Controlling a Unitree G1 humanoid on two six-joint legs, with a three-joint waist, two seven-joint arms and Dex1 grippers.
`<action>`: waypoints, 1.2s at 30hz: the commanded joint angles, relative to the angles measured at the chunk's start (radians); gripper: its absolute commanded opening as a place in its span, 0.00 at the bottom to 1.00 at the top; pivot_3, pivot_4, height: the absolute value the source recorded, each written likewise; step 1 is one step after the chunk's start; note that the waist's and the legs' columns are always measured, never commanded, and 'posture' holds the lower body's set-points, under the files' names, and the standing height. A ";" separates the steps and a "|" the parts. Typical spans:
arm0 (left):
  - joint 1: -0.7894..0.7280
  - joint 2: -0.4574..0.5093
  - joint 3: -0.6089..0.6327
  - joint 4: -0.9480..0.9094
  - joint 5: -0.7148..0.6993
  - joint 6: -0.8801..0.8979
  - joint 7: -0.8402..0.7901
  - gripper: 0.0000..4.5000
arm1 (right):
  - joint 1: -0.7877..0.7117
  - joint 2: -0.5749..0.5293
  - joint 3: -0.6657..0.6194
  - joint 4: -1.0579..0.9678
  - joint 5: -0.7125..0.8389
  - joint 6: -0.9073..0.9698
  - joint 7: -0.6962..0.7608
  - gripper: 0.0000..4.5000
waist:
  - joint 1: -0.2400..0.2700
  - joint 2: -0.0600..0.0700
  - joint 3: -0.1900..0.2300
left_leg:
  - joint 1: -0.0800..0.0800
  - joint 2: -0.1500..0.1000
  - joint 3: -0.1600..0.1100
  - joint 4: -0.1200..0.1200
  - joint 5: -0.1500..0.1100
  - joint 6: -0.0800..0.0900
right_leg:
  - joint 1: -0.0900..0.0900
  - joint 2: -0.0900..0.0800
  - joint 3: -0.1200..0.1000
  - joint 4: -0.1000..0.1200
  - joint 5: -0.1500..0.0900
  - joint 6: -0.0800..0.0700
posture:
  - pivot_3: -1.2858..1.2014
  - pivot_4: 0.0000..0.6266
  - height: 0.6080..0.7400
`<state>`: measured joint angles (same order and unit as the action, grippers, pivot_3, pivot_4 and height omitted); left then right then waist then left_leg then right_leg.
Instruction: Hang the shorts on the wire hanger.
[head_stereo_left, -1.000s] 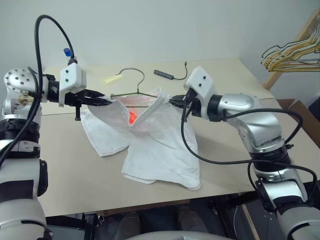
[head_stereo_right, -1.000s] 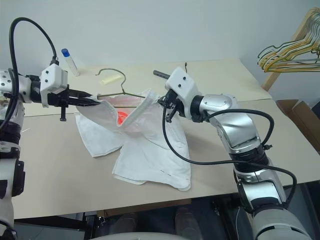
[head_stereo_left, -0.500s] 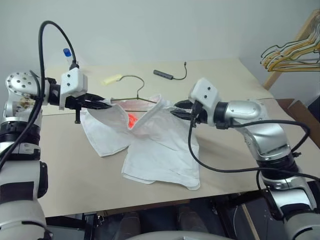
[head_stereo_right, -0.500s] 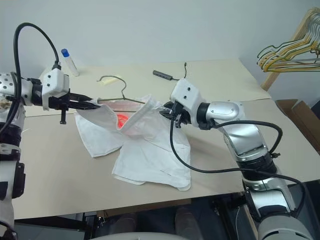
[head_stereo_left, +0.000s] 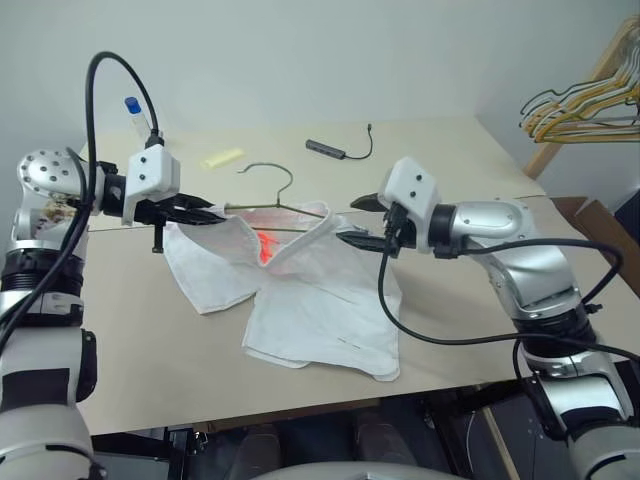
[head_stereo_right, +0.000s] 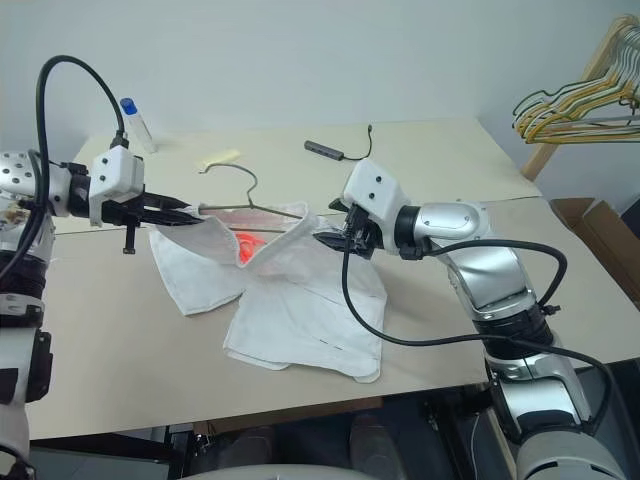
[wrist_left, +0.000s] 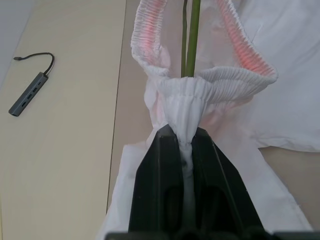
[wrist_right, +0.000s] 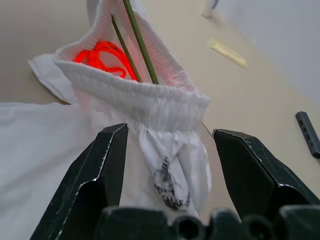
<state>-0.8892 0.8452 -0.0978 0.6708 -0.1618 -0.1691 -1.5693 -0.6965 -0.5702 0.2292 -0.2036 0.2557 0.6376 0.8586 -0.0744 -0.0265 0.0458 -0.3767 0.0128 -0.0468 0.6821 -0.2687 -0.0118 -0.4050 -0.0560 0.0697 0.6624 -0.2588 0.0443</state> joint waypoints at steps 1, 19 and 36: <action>-0.034 0.000 0.036 -0.029 -0.033 0.000 -0.017 0.00 | -0.037 0.025 0.009 0.037 0.001 -0.011 0.015 0.72 | -0.002 0.000 0.000 | 0.000 0.000 0.000 0.000 0.000 0.000 | 0.000 0.000 0.000 0.000 0.000 0.000 | 0.49 0.00 1.00; -0.033 -0.025 0.063 -0.036 -0.078 0.011 -0.022 0.00 | -0.041 0.105 0.015 0.095 0.012 0.043 0.032 0.15 | -0.039 0.000 0.000 | 0.000 0.000 -0.002 0.000 0.000 0.000 | 0.000 0.000 0.000 0.001 0.000 0.000 | 0.49 0.00 1.00; 0.038 -0.037 0.259 -0.111 -0.253 0.159 0.037 1.00 | 0.113 0.089 -0.076 -0.114 0.081 0.180 -0.071 0.02 | -0.101 0.000 0.000 | 0.000 0.000 -0.006 0.000 0.000 0.000 | 0.000 -0.002 0.000 0.000 0.000 0.000 | 0.45 0.00 1.00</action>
<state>-0.8390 0.7884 0.1295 0.5935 -0.3885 -0.0250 -1.5335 -0.5698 -0.4750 0.1985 -0.2688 0.3107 0.8088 0.7984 -0.1754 -0.0263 0.0457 -0.3767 0.0123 -0.0538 0.6820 -0.2687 -0.0119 -0.4046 -0.0581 0.0693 0.6627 -0.2587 0.0443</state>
